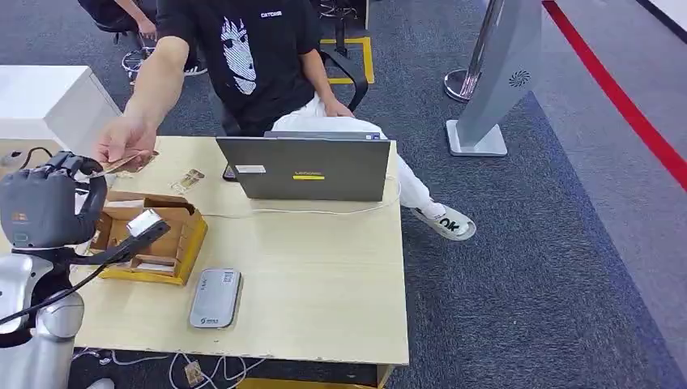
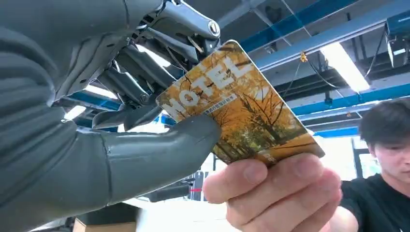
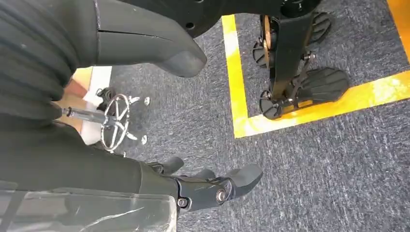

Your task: Pass the card to the sensor for recognition and then transmit it.

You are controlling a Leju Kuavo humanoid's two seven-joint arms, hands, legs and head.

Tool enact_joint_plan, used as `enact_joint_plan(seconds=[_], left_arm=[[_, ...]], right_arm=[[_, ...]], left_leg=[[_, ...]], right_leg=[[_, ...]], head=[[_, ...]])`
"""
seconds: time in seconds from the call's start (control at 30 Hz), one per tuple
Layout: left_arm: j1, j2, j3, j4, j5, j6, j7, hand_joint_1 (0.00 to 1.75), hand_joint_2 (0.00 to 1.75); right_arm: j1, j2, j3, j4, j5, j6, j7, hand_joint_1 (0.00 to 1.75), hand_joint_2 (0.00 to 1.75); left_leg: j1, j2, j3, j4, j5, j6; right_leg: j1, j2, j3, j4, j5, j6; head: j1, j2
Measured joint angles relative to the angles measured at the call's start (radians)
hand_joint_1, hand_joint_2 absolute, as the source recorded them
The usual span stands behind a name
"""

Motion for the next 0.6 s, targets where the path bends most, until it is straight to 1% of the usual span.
enact_joint_plan(seconds=[0.03,0.43,0.6], left_arm=[[0.0,0.0,0.0,0.0,0.0,0.0,0.0,0.0,1.75],[0.009,-0.017,0.002,-0.029,0.006,0.043,0.0,0.0,1.75],[0.014,-0.026,0.005,-0.04,0.006,0.046,0.0,0.0,1.75]], right_arm=[[0.0,0.0,0.0,0.0,0.0,0.0,0.0,0.0,1.75],[-0.001,0.0,-0.002,0.0,0.009,0.0,0.003,0.0,1.75],[-0.001,0.0,-0.003,0.0,0.009,0.0,0.005,0.0,1.75]], left_leg=[[0.0,0.0,0.0,0.0,0.0,0.0],[0.0,0.0,-0.001,0.0,0.0,0.0],[0.0,0.0,-0.001,0.0,0.0,0.0]], right_leg=[[0.0,0.0,0.0,0.0,0.0,0.0],[0.0,0.0,0.0,0.0,0.0,0.0],[0.0,0.0,0.0,0.0,0.0,0.0]], head=[[0.0,0.0],[0.0,0.0],[0.0,0.0]])
